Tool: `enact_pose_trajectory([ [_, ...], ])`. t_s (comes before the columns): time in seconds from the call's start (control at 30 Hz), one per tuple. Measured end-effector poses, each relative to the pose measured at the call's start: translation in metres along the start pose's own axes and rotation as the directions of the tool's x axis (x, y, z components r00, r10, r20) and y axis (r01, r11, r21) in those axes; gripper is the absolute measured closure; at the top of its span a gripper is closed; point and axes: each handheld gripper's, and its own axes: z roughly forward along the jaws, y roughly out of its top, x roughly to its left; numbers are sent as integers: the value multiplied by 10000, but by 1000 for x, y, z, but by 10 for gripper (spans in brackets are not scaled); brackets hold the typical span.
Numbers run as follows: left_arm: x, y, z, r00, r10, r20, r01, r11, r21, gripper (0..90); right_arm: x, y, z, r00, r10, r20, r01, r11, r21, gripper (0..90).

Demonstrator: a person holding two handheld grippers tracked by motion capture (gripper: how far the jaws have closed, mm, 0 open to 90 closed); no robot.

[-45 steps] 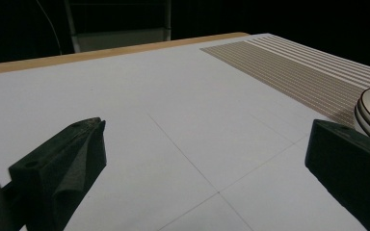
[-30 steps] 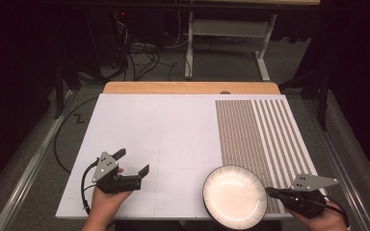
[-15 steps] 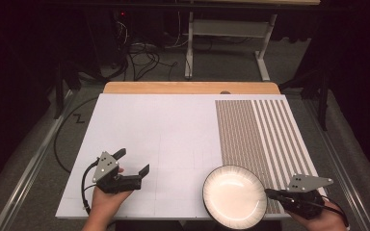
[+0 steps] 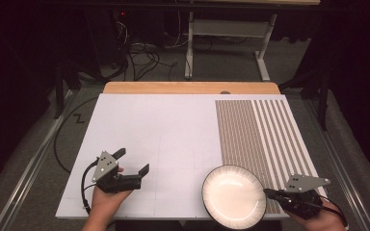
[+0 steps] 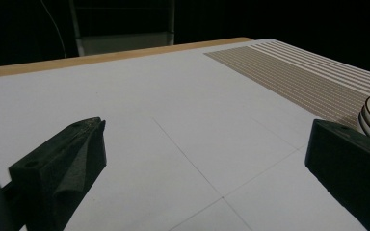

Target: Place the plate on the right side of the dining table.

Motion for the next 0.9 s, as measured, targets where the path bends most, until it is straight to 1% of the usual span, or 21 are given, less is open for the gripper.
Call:
enact_pose_trajectory([
  [0.4, 1, 1, -1, 10000, 0, -29, 0, 10000, -59, 12, 1, 1, 1, 10000, 38, 17, -38, 10000, 2, 900],
  [0.8, 0, 1, -2, 10000, 18, -28, -18, 9999, -145, 12, 2, 2, 4, 9999, 37, -124, -37, 10000, -33, 900],
  [0.9, 1, 1, -2, 10000, 15, -39, -16, 9999, -140, 12, 3, 3, 6, 9998, -36, -176, 35, 10000, -61, 900],
])
